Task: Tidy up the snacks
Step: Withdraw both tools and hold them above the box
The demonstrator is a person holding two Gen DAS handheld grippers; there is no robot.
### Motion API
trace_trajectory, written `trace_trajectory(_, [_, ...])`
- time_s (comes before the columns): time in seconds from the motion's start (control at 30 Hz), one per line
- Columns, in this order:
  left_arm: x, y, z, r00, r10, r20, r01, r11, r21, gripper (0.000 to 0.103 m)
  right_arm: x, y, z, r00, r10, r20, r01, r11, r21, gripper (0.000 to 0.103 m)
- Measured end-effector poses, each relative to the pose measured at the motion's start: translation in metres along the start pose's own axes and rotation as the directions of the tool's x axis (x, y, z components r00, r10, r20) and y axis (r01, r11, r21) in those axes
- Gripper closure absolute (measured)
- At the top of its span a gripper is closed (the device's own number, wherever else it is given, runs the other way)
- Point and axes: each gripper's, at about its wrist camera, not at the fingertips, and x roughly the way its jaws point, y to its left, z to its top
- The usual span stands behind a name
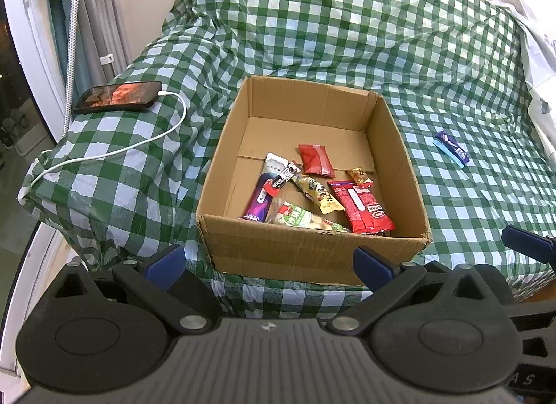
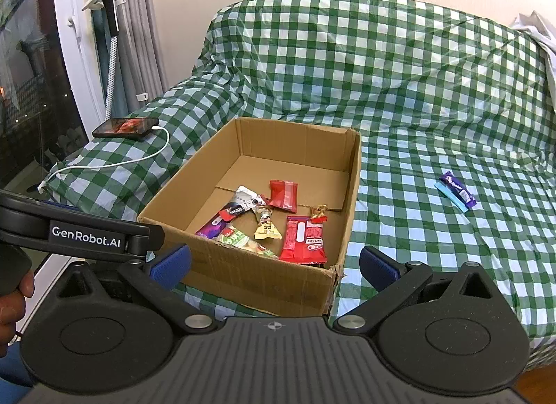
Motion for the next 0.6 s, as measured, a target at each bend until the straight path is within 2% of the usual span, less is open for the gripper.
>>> trace_trajectory(0.6, [0.012,-0.013,0.006,0.999,0.025,-0.026,-0.024,0.999,0.037,0.0,0.006,-0.015,-0.015,0.999,0.014,-0.029,-0.012,0.999,0.044,0.001])
